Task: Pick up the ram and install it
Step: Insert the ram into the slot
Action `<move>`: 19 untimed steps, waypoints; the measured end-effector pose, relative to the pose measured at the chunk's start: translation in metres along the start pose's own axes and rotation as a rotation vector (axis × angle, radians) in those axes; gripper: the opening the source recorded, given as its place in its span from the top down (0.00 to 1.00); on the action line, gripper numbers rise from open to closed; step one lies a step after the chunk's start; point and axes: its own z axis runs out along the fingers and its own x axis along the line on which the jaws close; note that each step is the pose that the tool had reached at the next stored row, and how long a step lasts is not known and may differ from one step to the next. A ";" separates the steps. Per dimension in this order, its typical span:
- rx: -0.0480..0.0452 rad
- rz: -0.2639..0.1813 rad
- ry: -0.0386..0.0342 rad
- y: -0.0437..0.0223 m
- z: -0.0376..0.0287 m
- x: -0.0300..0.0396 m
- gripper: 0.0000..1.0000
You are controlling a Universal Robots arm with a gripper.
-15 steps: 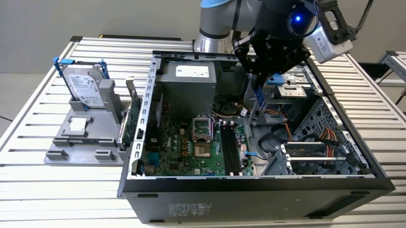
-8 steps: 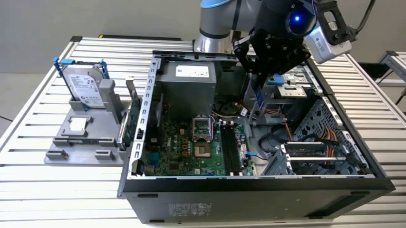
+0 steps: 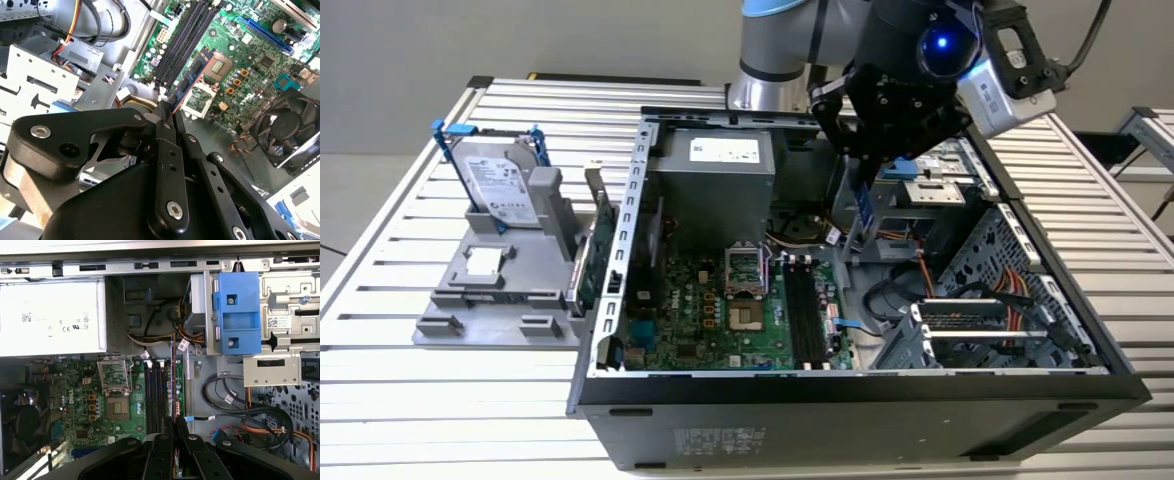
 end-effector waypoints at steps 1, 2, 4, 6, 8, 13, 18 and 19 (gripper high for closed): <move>0.0000 0.000 0.0000 0.0000 0.0008 0.0000 1.00; -0.0001 0.000 0.0000 0.0000 0.0016 -0.0005 1.00; -0.0005 0.000 0.0000 0.0000 0.0030 -0.0015 1.00; -0.0015 0.000 0.0000 -0.0001 0.0052 -0.0019 1.00; -0.0016 0.000 0.0001 -0.0002 0.0081 -0.0026 1.00; -0.0015 0.000 -0.0008 -0.0004 0.0119 -0.0027 1.00; -0.0015 0.000 -0.0012 -0.0006 0.0160 -0.0027 1.00; -0.0014 0.000 -0.0012 -0.0006 0.0172 -0.0027 1.00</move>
